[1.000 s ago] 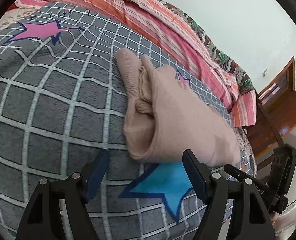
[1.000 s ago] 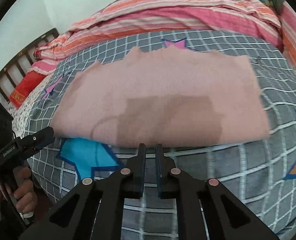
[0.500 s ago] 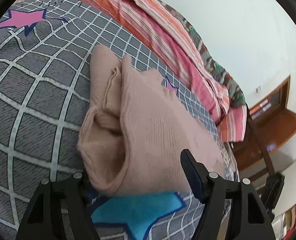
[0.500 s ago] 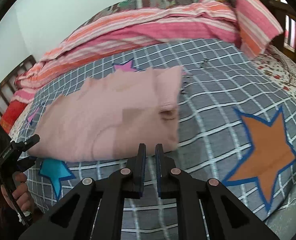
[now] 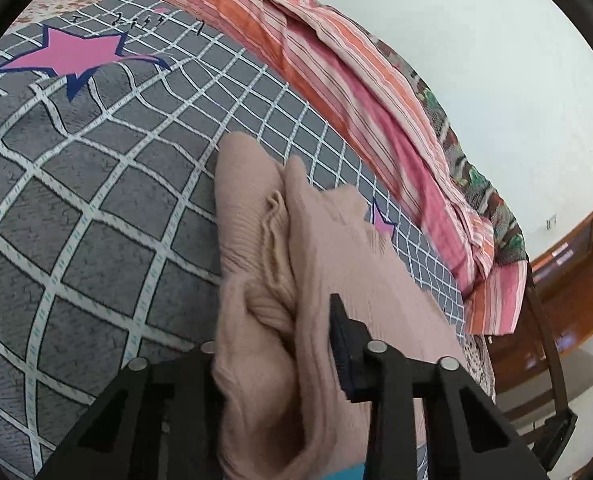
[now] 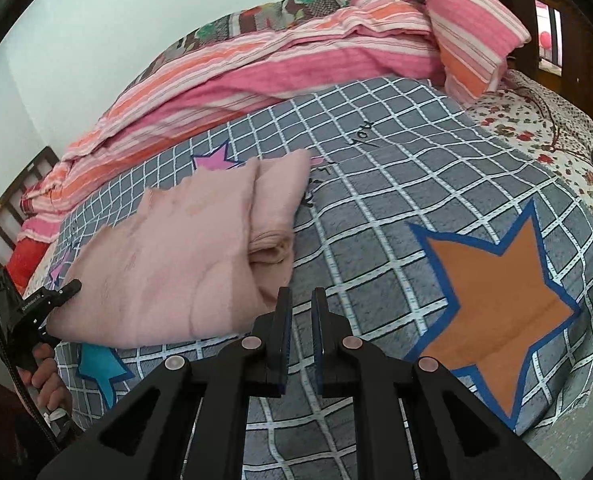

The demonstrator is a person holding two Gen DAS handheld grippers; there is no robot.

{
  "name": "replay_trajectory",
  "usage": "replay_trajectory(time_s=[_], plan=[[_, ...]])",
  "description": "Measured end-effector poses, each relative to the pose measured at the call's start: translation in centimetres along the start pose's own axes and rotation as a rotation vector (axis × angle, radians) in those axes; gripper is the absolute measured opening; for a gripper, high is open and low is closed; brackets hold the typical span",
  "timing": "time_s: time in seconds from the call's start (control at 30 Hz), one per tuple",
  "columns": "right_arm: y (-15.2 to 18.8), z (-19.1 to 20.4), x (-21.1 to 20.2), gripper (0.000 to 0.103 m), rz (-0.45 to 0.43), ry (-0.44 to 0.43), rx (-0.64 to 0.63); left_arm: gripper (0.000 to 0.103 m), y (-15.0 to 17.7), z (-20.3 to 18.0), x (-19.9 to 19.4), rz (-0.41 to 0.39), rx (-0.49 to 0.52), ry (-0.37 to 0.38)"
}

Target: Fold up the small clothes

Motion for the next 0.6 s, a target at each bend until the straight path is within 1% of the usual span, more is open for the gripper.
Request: replay_trajectory(time_s=[0.07, 0.17, 0.23, 0.4, 0.5, 0.6], plan=[[-0.2, -0.4, 0.0, 0.01, -0.003, -0.002, 0.008, 0.022, -0.4, -0.5, -0.4, -0.01, 0.012, -0.016], [-0.4, -1.0, -0.1, 0.01, -0.006, -0.01, 0.023, 0.02, -0.8, -2.1, -1.0, -0.032, 0.063, -0.066], [-0.6, -1.5, 0.0, 0.01, -0.008, -0.018, 0.036, 0.02, -1.2, -3.9, -1.4, -0.044, 0.112, -0.106], [-1.1, -2.9, -0.2, 0.01, -0.016, -0.02, 0.069, 0.019, -2.0, -8.8, -1.3, -0.037, 0.229, -0.179], [-1.3, -4.1, -0.6, 0.01, -0.025, -0.015, 0.098, 0.018, -2.3, -12.2, -1.2, -0.038, 0.289, -0.192], [-1.5, -5.4, -1.2, 0.01, -0.036, -0.01, 0.125, 0.018, -1.9, -16.2, -0.7, -0.04, 0.352, -0.177]])
Point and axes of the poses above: each gripper's, at about its wrist camera, not at the fingertips, and x roughly the way its jaws point, z to its left, y to its underside, the point moved 10 cm from there along x, roughly the way its jaws point, and after that the axes turned 15 degrees about z, right-handed, at the moved point
